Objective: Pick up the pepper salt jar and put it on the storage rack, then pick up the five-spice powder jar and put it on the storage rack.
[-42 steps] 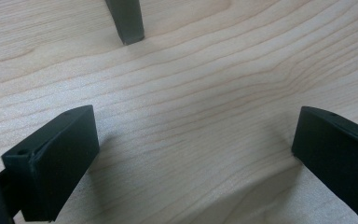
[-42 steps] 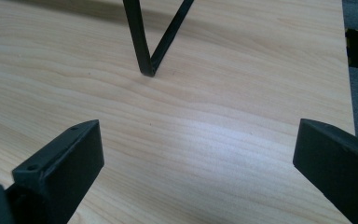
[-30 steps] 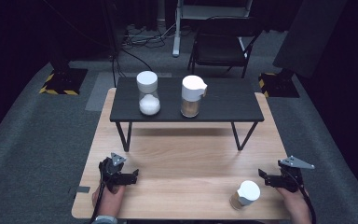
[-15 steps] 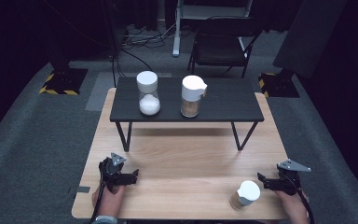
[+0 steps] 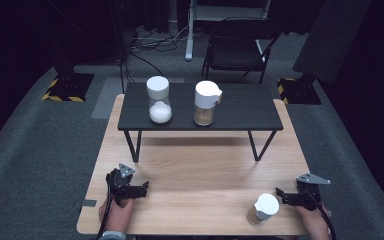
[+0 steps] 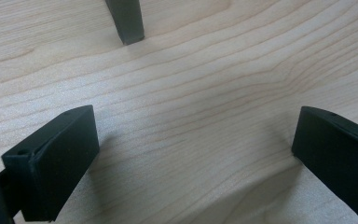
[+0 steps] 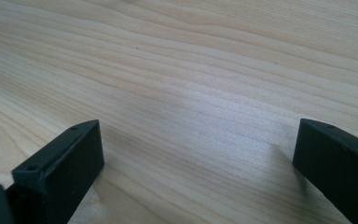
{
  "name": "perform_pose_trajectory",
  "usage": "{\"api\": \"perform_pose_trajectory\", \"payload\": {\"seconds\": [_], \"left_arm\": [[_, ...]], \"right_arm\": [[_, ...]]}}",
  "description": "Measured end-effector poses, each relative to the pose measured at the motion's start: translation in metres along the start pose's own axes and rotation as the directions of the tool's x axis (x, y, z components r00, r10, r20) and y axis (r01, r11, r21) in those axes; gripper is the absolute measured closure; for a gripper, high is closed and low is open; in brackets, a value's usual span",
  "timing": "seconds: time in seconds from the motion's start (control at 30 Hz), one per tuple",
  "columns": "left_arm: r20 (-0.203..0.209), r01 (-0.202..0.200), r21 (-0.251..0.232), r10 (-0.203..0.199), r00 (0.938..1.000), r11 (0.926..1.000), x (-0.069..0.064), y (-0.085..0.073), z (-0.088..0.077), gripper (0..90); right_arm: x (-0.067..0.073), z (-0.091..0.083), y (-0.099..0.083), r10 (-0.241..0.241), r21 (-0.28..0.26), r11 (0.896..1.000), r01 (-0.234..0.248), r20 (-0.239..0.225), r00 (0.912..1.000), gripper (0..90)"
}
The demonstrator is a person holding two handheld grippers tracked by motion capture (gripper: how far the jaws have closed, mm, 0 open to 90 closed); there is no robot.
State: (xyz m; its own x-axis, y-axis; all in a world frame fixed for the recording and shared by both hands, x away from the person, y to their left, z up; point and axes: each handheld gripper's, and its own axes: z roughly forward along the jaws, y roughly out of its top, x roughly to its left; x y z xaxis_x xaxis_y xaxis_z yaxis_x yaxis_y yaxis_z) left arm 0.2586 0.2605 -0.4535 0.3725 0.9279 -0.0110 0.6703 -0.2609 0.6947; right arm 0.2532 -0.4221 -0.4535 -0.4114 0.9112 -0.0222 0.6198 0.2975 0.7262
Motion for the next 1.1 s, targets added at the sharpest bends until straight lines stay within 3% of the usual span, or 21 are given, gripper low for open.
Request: {"api": "perform_pose_trajectory", "payload": {"seconds": [1.1], "left_arm": [[0.000,0.001,0.001,-0.001,1.0000,1.0000,0.0000,0.0002,-0.0001,0.2]], "right_arm": [[-0.0005,-0.0008,-0.0009,0.026,-0.001,1.000,-0.026,0.007,0.9996,1.4]]}}
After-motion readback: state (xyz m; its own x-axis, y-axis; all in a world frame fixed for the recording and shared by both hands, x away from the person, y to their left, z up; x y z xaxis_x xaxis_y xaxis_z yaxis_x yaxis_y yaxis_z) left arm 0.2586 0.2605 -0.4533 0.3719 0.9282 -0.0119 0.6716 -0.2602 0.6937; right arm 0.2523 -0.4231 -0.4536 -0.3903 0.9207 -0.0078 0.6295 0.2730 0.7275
